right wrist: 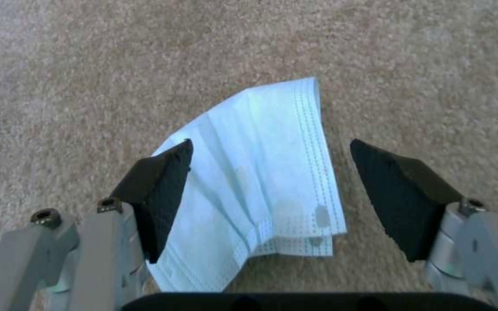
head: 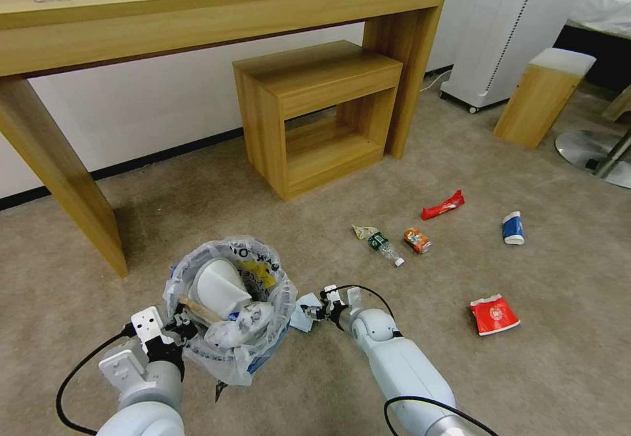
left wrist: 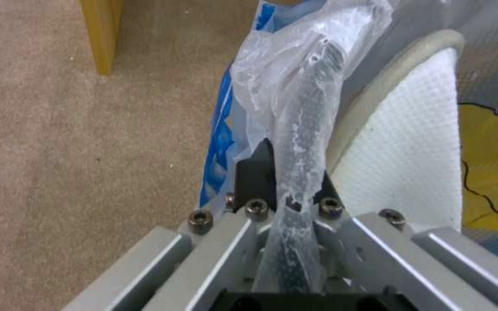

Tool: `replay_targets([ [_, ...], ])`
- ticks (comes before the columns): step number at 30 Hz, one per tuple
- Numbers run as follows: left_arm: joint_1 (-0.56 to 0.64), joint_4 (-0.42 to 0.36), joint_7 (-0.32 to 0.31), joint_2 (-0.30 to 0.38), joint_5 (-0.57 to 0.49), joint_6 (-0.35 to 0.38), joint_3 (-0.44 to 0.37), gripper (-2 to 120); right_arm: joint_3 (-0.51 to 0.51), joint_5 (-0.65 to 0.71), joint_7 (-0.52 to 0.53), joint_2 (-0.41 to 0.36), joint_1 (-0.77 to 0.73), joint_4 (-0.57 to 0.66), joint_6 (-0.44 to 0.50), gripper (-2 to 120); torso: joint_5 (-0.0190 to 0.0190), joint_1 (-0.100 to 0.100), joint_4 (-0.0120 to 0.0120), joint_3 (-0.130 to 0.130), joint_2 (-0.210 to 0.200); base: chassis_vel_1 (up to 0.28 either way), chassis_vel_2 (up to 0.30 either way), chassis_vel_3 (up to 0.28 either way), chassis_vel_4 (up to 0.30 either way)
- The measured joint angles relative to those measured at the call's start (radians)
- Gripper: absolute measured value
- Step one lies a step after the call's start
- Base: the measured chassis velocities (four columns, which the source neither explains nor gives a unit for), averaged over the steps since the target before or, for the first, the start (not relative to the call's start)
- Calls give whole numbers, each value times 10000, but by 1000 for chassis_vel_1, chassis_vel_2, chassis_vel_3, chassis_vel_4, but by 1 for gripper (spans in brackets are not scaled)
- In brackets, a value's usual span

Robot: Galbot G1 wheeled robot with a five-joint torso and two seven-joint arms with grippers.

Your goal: Pick up the trash bin and place the garbage on the floor into it.

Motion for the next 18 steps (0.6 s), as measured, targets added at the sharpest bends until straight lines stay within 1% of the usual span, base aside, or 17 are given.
replay_targets([
  [6, 41, -45, 0, -8, 15, 0, -15, 0, 35, -189, -48, 264, 72, -244, 183, 71, 0, 0, 0, 0, 0, 0, 0, 0, 0],
  [8, 43, -59, 0, -5, 17, 1, -26, 0, 38, -311, -84, 348, 94, -323, 220, 67, 1, 0, 1, -1, 0, 0, 0, 0, 0],
  [9, 43, -59, 0, -5, 17, 1, -26, 0, 38, -311, -84, 348, 94, -323, 220, 67, 1, 0, 1, -1, 0, 0, 0, 0, 0],
  [10, 45, -65, 0, -3, 16, 0, -29, 0, 40, -361, -93, 364, 99, -349, 232, 64, 1, 0, 1, -1, 0, 0, 0, 0, 0],
  [12, 45, -70, 0, 1, 16, 0, -35, 0, 43, -457, -99, 366, 100, -401, 261, 55, 0, 0, 1, -1, 0, 0, 0, 0, 0],
  [13, 45, -70, 0, 1, 16, 0, -35, 0, 43, -457, -99, 366, 100, -401, 261, 55, 0, 0, 1, -1, 0, 0, 0, 0, 0],
  [15, 42, -71, 0, 2, 12, 0, -36, 0, 64, -600, -111, 320, 100, -494, 300, 43, 0, 0, 1, 0, 0, 0, 0, 0, 0],
  [16, 40, -71, 0, -1, 11, -1, -32, 0, 79, -656, -114, 280, 95, -520, 317, 40, 0, 0, 1, -1, 0, 0, 0, 0, 0],
  [17, 40, -71, 0, -1, 11, -1, -32, 0, 79, -656, -114, 280, 95, -520, 317, 40, 0, 0, 1, -1, 0, 0, 0, 0, 0],
  [18, 36, -71, 0, -4, 11, -2, -23, 0, 88, -690, -115, 245, 82, -533, 339, 34, 1, 0, 0, -1, 0, 0, 0, 0, 0],
])
